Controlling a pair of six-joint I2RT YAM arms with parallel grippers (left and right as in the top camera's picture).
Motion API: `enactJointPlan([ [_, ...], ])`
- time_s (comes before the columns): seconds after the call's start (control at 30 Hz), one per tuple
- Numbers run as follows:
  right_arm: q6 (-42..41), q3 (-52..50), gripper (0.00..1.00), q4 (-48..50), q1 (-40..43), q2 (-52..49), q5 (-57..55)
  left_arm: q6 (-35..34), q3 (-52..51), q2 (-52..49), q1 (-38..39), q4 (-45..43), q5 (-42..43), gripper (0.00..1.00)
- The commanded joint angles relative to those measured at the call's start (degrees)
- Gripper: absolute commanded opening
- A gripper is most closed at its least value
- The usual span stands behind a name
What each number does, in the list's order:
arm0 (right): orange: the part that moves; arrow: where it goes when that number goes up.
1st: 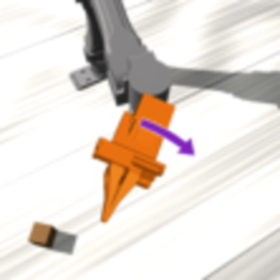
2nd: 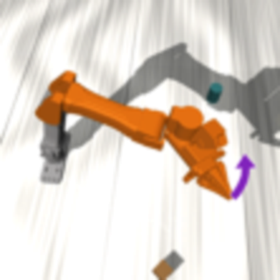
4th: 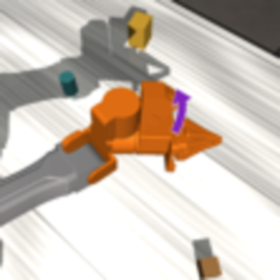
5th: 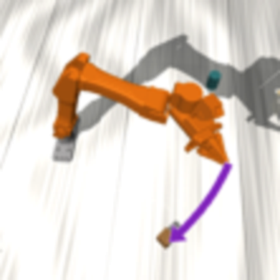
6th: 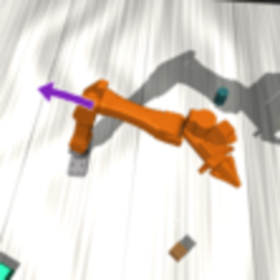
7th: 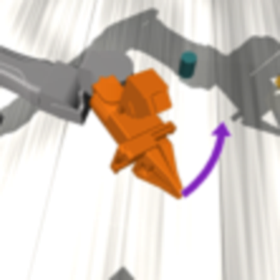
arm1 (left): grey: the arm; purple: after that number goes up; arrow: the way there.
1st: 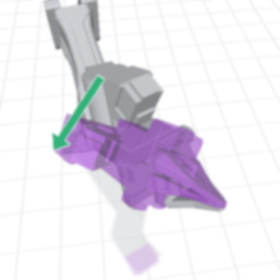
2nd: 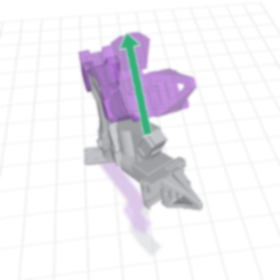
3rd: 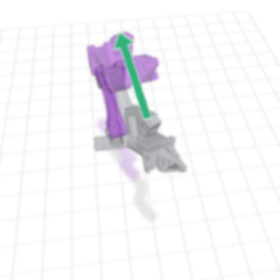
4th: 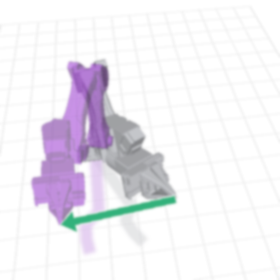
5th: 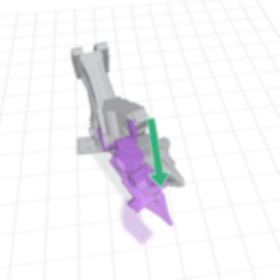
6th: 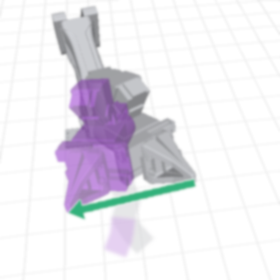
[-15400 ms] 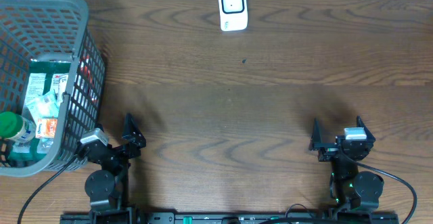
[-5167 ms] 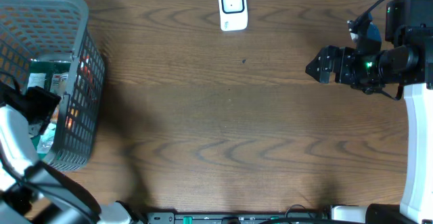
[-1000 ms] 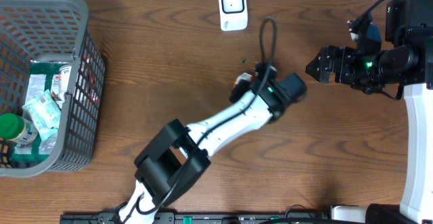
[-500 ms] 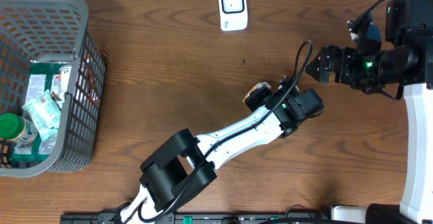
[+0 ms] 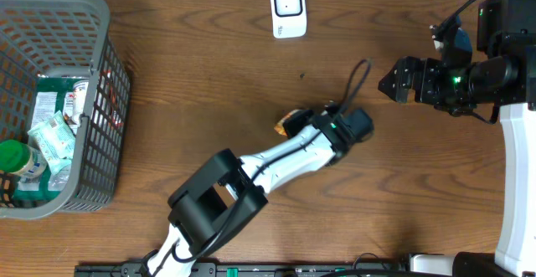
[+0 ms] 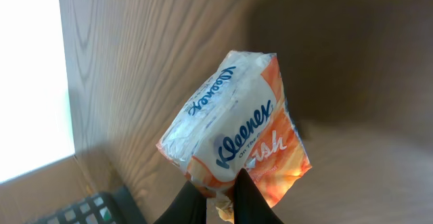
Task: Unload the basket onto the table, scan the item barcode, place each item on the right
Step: 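Lift the Kleenex pack out and carry it toward the table center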
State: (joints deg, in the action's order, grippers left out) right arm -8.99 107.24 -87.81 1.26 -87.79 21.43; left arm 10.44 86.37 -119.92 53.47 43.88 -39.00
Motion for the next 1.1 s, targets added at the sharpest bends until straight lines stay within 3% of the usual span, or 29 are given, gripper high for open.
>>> enactJointPlan([
  [0.0,-0.61,1.07,0.99,-0.07,-0.72,-0.07,0.48,0.90,-0.37,-0.76,-2.51,0.11,-1.57,0.11],
  [0.4,-0.61,1.07,0.99,-0.07,-0.72,-0.07,0.48,-1.36,-0.74,-0.76,-2.89,0.42,1.09,0.13],
  [0.47,-0.61,1.07,0.99,-0.07,-0.72,-0.07,0.46,-1.53,-0.76,-0.76,-2.89,0.46,1.11,0.17],
  [0.53,-0.61,1.07,0.99,-0.07,-0.72,-0.07,0.48,-1.53,-0.76,-0.76,-2.89,0.59,1.70,0.31],
  [0.63,-0.63,1.07,0.99,-0.07,-0.72,-0.07,0.48,-1.53,-0.76,-0.76,-2.89,0.63,5.05,0.40],
  [1.07,-0.61,1.07,0.99,-0.07,-0.72,-0.07,0.46,-4.74,0.76,-0.11,-2.89,1.03,6.88,0.47],
])
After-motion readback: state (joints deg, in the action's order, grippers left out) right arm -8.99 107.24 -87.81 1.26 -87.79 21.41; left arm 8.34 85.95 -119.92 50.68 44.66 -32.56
